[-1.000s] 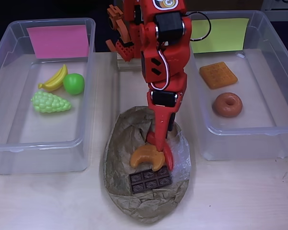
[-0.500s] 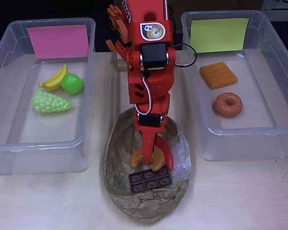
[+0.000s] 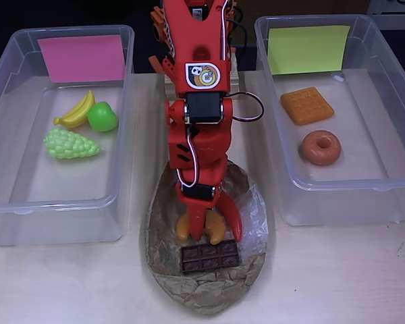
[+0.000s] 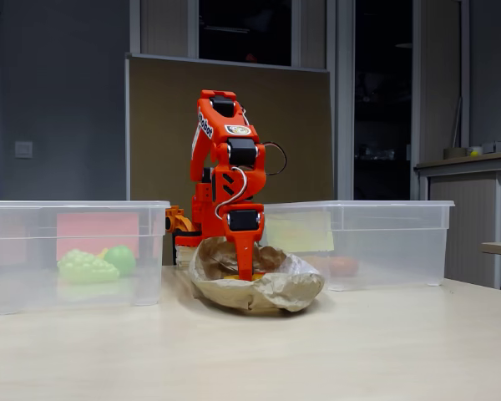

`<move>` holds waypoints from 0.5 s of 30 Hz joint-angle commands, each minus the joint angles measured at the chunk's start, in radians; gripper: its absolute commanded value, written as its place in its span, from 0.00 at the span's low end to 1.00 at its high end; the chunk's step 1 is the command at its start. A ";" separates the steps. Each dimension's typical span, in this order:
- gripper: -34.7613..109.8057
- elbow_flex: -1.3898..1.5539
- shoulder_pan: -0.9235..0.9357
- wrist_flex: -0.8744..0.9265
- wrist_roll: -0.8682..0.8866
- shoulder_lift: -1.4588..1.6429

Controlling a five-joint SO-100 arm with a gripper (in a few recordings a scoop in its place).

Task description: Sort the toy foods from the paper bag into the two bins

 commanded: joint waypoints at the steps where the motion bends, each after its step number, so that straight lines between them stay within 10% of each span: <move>1: 0.30 -0.041 -0.006 0.037 0.020 0.003; 15: 0.27 -0.124 -0.143 0.362 0.015 0.367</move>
